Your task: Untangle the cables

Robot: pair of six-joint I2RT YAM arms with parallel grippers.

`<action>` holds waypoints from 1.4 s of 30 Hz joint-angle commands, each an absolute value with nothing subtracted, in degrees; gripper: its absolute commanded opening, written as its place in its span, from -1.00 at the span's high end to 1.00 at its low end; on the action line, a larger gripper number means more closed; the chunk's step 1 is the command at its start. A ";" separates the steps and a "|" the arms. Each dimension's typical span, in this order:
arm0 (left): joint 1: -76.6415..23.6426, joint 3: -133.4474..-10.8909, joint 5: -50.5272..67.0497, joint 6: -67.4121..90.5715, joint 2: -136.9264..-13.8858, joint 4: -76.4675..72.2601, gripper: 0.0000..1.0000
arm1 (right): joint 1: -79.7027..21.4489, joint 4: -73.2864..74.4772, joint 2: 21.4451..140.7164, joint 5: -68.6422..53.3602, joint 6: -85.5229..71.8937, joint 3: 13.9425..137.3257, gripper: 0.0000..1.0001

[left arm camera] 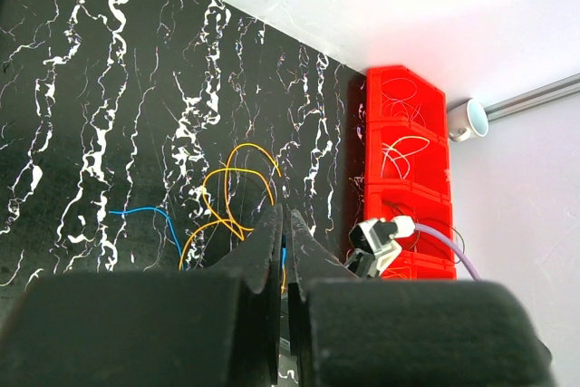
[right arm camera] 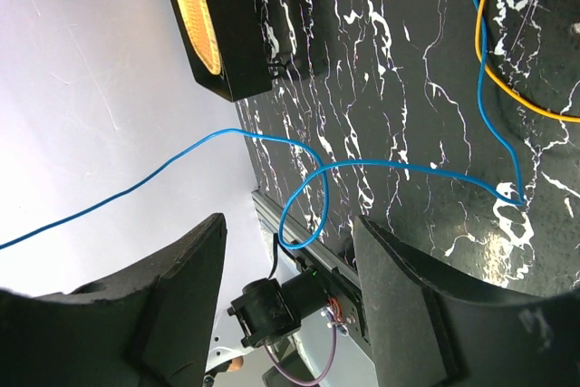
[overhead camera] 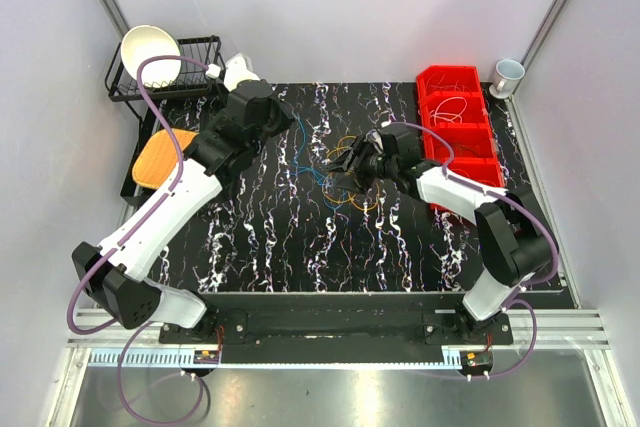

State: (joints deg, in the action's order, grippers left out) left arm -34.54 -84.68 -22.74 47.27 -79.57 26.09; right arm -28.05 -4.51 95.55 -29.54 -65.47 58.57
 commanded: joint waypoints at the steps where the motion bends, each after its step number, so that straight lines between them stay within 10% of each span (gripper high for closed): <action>1: -34.37 -84.81 -22.33 47.90 -79.28 23.73 1.00 | -29.18 -7.21 96.15 -29.71 -66.27 58.71 -0.28; 21: -34.37 -84.46 -22.06 47.99 -79.19 23.73 1.00 | -30.32 -8.35 98.44 -28.92 -66.71 60.29 0.20; 29: -34.28 -83.76 -22.24 47.90 -78.84 23.73 1.00 | -30.50 -8.35 97.91 -29.18 -66.80 60.64 0.98; 39: -34.37 -77.18 -23.91 47.81 -72.79 26.01 1.00 | -30.06 7.35 93.08 -27.42 -56.70 70.74 1.00; 42: -34.19 -73.92 -23.91 47.55 -69.97 26.45 0.66 | -29.53 14.03 92.73 -27.33 -51.60 78.55 1.00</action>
State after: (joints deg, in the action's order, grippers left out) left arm -34.54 -76.71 -22.79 47.68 -75.59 27.16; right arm -29.74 5.58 97.21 -28.36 -59.70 68.51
